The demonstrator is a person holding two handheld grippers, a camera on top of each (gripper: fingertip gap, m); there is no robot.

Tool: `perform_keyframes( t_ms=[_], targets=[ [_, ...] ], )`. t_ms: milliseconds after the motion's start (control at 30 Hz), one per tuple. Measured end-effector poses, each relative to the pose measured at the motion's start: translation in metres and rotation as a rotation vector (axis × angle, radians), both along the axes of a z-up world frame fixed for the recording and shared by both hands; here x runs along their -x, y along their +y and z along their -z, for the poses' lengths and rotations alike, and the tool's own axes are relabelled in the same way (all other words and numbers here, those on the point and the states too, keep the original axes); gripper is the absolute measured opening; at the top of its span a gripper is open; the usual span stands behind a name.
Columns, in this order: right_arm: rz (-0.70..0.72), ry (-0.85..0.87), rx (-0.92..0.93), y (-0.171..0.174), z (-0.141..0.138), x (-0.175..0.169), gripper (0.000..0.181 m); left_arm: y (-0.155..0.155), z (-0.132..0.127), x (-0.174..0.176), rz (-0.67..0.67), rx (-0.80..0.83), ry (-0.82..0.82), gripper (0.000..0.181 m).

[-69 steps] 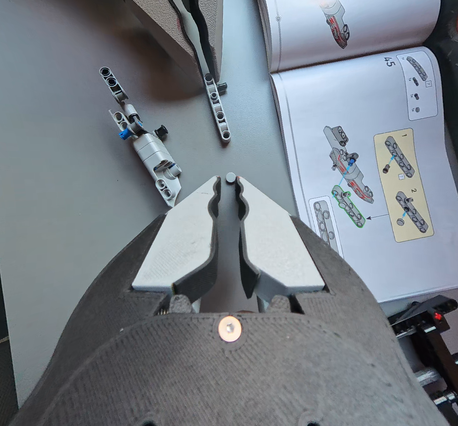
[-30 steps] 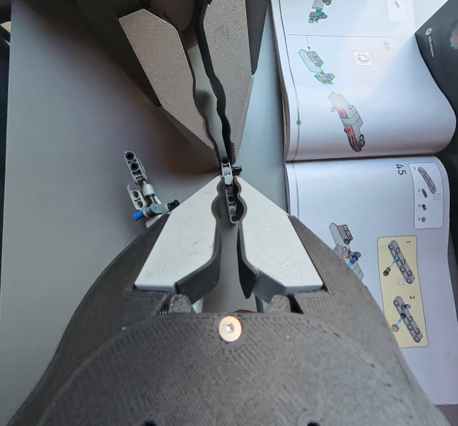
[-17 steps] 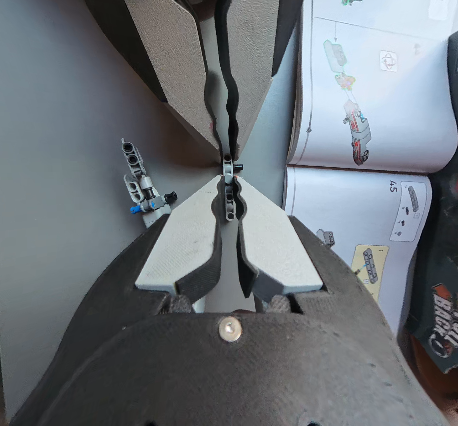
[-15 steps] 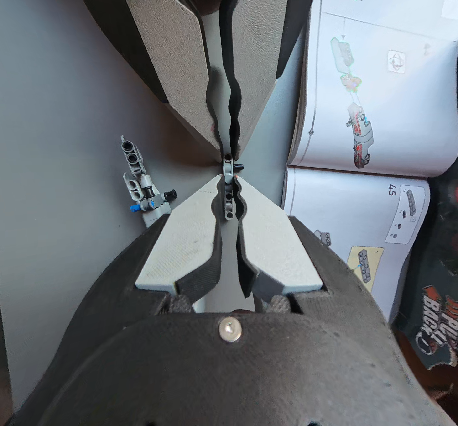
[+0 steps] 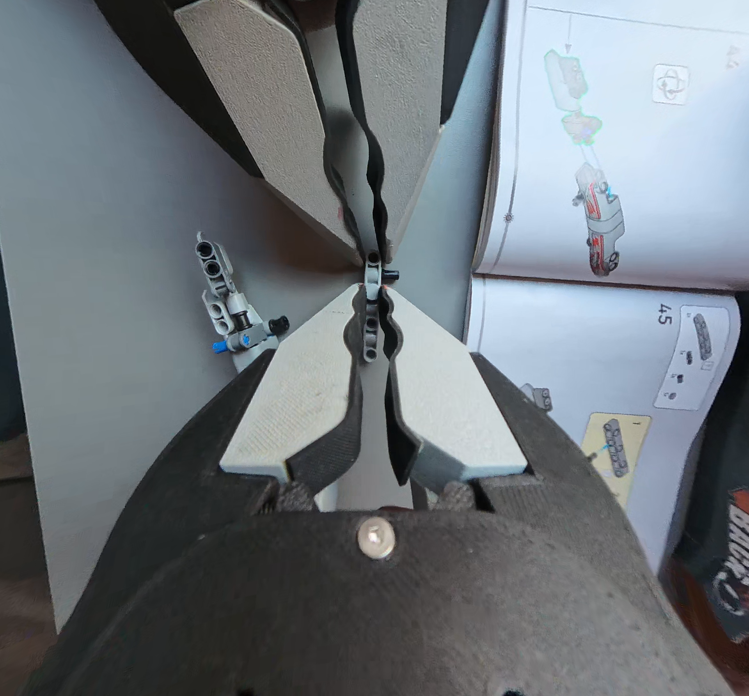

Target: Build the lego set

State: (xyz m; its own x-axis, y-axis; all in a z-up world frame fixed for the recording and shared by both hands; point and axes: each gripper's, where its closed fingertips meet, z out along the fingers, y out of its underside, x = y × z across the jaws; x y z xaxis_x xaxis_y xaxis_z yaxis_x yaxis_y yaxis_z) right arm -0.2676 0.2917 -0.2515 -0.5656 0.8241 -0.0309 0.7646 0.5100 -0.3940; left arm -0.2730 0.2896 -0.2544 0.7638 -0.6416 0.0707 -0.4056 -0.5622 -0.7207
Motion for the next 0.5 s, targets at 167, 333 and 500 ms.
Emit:
perform_keyframes(
  t_ms=[167,333,500],
  targets=[
    [0.058,0.074,0.008,0.0,-0.001,0.001,0.003,0.0,0.0,0.0,-0.004,-0.002,0.002,0.004],
    [0.078,0.124,-0.005,0.001,-0.001,0.001,0.003,0.0,0.0,0.0,-0.002,-0.009,0.008,0.004],
    [0.154,0.194,0.147,0.002,-0.012,-0.003,0.019,0.0,0.0,0.002,-0.005,-0.005,0.001,0.004]
  ],
)
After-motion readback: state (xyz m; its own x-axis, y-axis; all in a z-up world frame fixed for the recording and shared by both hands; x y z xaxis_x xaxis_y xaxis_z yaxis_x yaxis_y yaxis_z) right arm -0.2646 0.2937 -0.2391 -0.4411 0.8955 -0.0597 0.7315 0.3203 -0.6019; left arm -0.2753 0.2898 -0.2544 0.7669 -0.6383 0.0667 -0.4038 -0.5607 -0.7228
